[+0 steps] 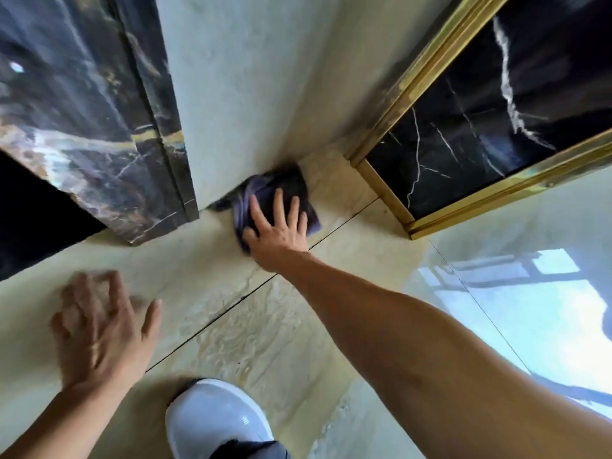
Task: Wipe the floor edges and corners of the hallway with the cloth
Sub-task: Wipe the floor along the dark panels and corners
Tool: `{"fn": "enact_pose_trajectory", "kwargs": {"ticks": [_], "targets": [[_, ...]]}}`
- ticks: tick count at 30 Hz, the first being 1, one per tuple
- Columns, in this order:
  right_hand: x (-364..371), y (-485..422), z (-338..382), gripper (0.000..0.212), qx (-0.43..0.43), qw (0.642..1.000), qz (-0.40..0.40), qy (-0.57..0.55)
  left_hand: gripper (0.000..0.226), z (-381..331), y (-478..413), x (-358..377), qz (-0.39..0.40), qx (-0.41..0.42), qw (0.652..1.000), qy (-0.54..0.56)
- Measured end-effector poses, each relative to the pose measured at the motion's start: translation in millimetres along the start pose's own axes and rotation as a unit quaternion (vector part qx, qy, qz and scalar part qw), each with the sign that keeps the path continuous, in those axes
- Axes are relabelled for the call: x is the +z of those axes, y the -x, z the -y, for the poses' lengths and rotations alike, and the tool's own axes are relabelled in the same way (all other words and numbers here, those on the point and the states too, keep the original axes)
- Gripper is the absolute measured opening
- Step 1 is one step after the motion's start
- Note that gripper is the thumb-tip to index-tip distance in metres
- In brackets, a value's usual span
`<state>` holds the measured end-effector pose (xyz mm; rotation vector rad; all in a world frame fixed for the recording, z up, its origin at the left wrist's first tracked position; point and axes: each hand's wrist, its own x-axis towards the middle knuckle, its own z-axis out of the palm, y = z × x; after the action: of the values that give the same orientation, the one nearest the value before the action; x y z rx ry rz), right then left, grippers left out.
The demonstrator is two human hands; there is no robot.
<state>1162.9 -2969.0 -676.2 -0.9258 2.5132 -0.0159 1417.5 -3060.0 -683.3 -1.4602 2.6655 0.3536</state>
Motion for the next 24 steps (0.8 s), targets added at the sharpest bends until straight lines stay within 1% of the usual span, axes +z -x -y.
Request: {"fn": "enact_pose_trajectory", "kwargs": {"ticks": [2, 3, 5, 6, 7, 8, 9, 10, 11, 12, 13, 15, 17, 20, 22, 23, 24], "targets": [[22, 33, 24, 0.062, -0.11, 0.993, 0.006, 0.028, 0.077, -15, -2, 4, -0.011, -0.017, 1.0, 0.01], [28, 46, 29, 0.059, -0.167, 0.985, 0.015, 0.05, 0.076, -20, -3, 6, -0.017, -0.03, 0.999, 0.02], [32, 52, 14, 0.056, -0.268, 0.958, 0.031, 0.099, 0.078, -25, -3, 11, -0.025, -0.051, 0.998, 0.035], [28, 44, 0, 0.056, -0.285, 0.951, 0.02, 0.118, 0.079, -25, -3, 11, -0.024, -0.05, 0.998, 0.036], [21, 32, -16, 0.056, -0.257, 0.959, -0.002, 0.123, 0.079, -24, -4, 11, -0.024, -0.042, 0.998, 0.031], [12, 16, -32, 0.058, -0.196, 0.974, -0.039, 0.107, 0.08, -21, -6, 9, -0.023, -0.034, 0.999, 0.023], [-2, 0, -47, 0.06, -0.1, 0.99, -0.049, 0.086, 0.081, -18, -7, 7, -0.018, -0.024, 0.999, 0.015], [-15, -14, -59, 0.06, 0.006, 0.998, -0.023, 0.061, 0.081, -16, -8, 5, -0.008, -0.014, 1.0, 0.009], [-26, -26, -64, 0.061, 0.09, 0.995, 0.018, 0.03, 0.08, -11, -8, 3, -0.002, -0.006, 1.0, 0.0], [-34, -35, -61, 0.063, 0.141, 0.989, 0.048, 0.009, 0.079, -7, -8, 2, 0.0, 0.0, 1.0, -0.013], [-38, -39, -52, 0.065, 0.162, 0.985, 0.064, 0.004, 0.078, -3, -8, 2, -0.002, 0.002, 1.0, -0.024], [-31, -31, -25, 0.071, 0.16, 0.985, 0.065, -0.004, 0.076, -2, -6, 2, -0.005, 0.002, 0.999, -0.031], [-6, -4, 9, 0.075, 0.099, 0.993, 0.056, 0.018, 0.074, -2, -7, 5, -0.02, -0.004, 1.0, -0.02], [27, 54, 56, 0.071, -0.043, 0.997, 0.066, 0.029, 0.073, -4, -6, 13, -0.033, -0.004, 0.999, -0.01], [37, 76, 56, 0.065, -0.143, 0.985, 0.08, 0.046, 0.074, -2, -4, 14, -0.032, -0.008, 0.999, 0.001], [37, 77, 46, 0.062, -0.18, 0.98, 0.056, 0.067, 0.074, -1, -3, 13, -0.034, -0.007, 0.999, 0.002], [33, 70, 27, 0.06, -0.189, 0.978, 0.025, 0.087, 0.073, -1, -4, 11, -0.035, -0.003, 0.999, -0.003]]}}
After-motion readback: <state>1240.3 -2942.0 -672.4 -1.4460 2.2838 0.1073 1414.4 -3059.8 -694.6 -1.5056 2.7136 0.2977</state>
